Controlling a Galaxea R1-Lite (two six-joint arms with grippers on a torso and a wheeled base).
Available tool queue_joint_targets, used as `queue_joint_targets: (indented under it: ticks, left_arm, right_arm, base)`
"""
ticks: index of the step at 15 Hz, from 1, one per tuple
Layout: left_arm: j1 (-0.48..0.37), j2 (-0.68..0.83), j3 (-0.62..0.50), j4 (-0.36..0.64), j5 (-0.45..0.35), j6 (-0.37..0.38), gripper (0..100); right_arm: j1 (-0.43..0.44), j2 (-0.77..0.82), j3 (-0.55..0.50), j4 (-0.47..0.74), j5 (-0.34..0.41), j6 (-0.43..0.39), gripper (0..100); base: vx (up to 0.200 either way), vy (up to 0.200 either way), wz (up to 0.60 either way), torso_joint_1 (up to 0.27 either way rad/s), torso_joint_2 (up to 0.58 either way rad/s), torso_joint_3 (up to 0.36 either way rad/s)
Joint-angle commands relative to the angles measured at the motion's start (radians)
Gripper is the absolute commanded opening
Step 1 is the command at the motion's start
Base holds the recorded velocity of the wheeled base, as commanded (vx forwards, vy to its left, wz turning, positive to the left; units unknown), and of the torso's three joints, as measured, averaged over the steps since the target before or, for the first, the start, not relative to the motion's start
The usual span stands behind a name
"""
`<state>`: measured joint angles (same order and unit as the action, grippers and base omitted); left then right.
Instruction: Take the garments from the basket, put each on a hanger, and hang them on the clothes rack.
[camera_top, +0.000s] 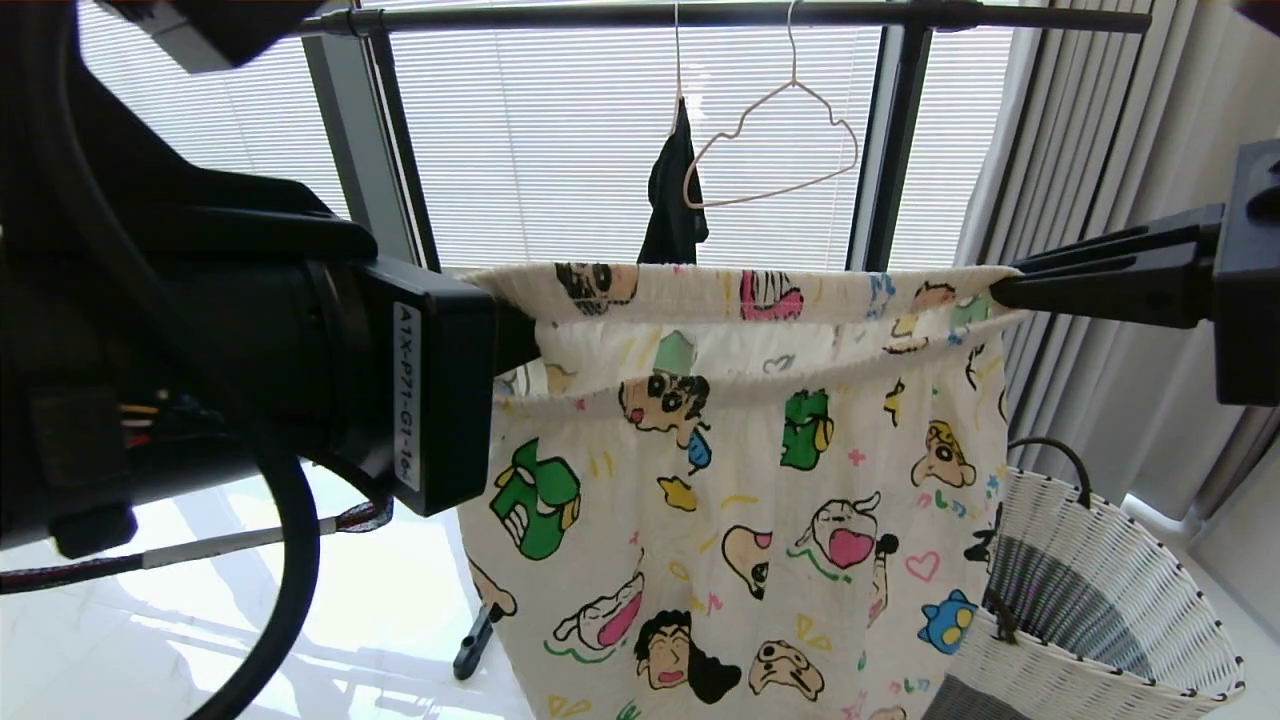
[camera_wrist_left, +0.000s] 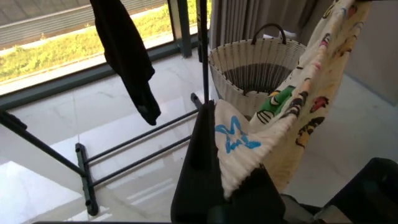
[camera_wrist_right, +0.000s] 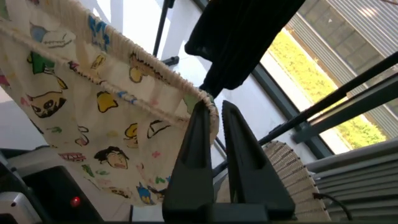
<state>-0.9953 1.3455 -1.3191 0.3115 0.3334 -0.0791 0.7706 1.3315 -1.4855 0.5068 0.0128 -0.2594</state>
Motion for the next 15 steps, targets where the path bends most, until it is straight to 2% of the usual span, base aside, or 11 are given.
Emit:
queue_joint_targets:
  ticks: [1, 4, 8, 11, 13, 15]
  left_arm:
    - [0.003, 0.017, 0.003, -0.002, 0.021, -0.001, 0]
    - [0.004, 0.046, 0.005, -0.008, 0.096, -0.001, 0]
    - [0.057, 0.087, 0.043, -0.008, 0.203, -0.001, 0]
    - [0.078, 0.092, 0.063, -0.008, 0.226, -0.001, 0]
    - [0.103, 0.058, 0.1, -0.006, 0.245, 0.004, 0]
    - [0.184, -0.046, 0.205, -0.002, 0.302, 0.093, 0]
  right_arm:
    - [0.004, -0.021, 0.013, -0.002, 0.001, 0.0, 100]
    - [0.007, -0.041, 0.045, -0.004, 0.006, 0.002, 100]
    - [0.001, -0.126, 0.133, -0.005, 0.009, 0.028, 100]
    - [-0.022, -0.164, 0.188, -0.031, 0.006, 0.088, 100]
    - [-0.129, -0.178, 0.237, -0.044, -0.016, 0.078, 100]
    - [-0.281, -0.195, 0.286, -0.045, -0.096, 0.066, 100]
  base:
    - [0.0, 0.0, 0.0, 0.0, 0.0, 0.0]
    - [0.0, 0.0, 0.0, 0.0, 0.0, 0.0]
    - [0.0, 0.0, 0.0, 0.0, 0.0, 0.0]
    - [0.0, 0.0, 0.0, 0.0, 0.0, 0.0]
    - [0.0, 0.0, 0.0, 0.0, 0.0, 0.0]
    - [0.0, 0.0, 0.0, 0.0, 0.0, 0.0]
